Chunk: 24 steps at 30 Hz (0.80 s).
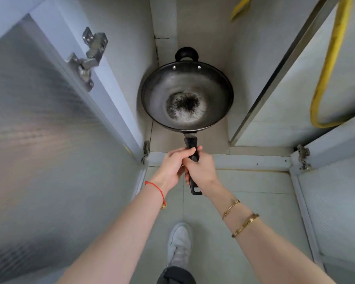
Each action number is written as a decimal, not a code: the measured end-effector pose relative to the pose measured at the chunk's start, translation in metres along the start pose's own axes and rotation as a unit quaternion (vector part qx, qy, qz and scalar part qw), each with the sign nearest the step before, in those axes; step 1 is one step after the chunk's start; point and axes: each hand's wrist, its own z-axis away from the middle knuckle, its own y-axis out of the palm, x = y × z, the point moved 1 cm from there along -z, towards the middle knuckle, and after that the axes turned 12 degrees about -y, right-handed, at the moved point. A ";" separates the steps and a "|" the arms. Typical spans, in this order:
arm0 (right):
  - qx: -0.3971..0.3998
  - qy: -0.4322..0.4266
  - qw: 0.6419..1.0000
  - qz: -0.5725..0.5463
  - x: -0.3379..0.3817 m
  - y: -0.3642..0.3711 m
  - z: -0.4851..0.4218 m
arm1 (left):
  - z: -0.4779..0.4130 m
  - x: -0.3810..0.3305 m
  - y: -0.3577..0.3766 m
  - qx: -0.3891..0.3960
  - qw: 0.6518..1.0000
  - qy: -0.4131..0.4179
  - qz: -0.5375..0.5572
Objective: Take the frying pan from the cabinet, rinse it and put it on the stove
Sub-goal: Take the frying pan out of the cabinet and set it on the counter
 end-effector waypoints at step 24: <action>-0.042 0.055 0.998 0.015 0.134 -0.011 0.365 | 0.364 0.079 0.031 -0.001 0.993 -0.120 -0.013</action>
